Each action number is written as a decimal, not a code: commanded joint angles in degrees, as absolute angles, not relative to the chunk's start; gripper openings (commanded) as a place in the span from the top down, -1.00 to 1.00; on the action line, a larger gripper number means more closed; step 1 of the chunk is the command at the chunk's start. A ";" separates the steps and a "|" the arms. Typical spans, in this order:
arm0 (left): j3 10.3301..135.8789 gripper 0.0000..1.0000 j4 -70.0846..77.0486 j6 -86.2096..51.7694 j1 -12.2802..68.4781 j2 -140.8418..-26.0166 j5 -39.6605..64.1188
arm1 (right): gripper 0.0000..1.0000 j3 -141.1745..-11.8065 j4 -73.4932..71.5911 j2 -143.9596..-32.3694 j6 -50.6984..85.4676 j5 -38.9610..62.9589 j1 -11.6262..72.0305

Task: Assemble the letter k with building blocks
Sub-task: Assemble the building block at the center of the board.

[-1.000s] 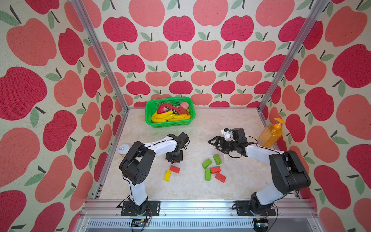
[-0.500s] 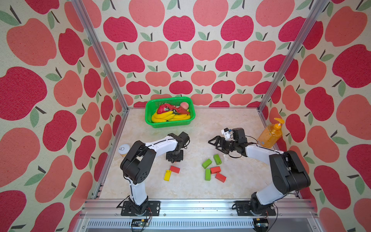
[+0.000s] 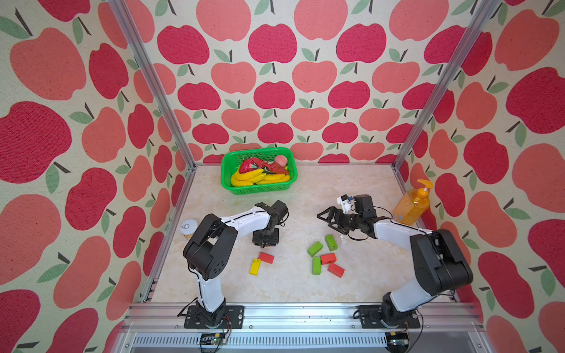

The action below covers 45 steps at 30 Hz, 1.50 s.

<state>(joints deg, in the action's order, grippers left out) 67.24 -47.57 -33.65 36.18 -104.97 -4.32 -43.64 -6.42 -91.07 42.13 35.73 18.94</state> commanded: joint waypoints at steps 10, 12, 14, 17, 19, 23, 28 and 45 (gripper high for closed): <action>68.29 0.07 -48.35 -34.10 35.91 -106.17 -6.68 | -0.99 -43.87 -6.54 -90.75 42.36 36.41 18.35; 68.38 0.08 -48.37 -34.10 35.95 -106.17 -6.77 | -0.99 -43.99 -6.53 -90.76 42.35 36.39 18.36; 68.33 0.07 -48.25 -34.10 36.06 -106.17 -6.59 | -0.99 -43.96 -6.57 -90.72 42.36 36.50 18.37; 68.38 0.04 -47.67 -33.71 36.48 -105.66 -6.77 | -0.99 -43.96 -6.53 -90.78 42.36 36.39 18.32; 68.76 0.03 -47.25 -33.10 37.10 -104.63 -7.24 | -0.99 -43.87 -6.55 -90.76 42.36 36.39 18.34; 70.78 -0.01 -49.84 -32.67 38.91 -101.80 -10.36 | -0.99 -43.95 -6.42 -90.92 42.20 36.22 18.35; 70.05 -0.19 -49.79 -31.00 40.95 -95.77 -12.99 | -0.99 -43.95 -6.16 -91.04 41.97 35.88 18.28; 49.67 -0.87 -54.46 -27.69 43.45 -75.44 -6.36 | -0.99 -41.67 -7.90 -86.32 40.72 34.16 18.12</action>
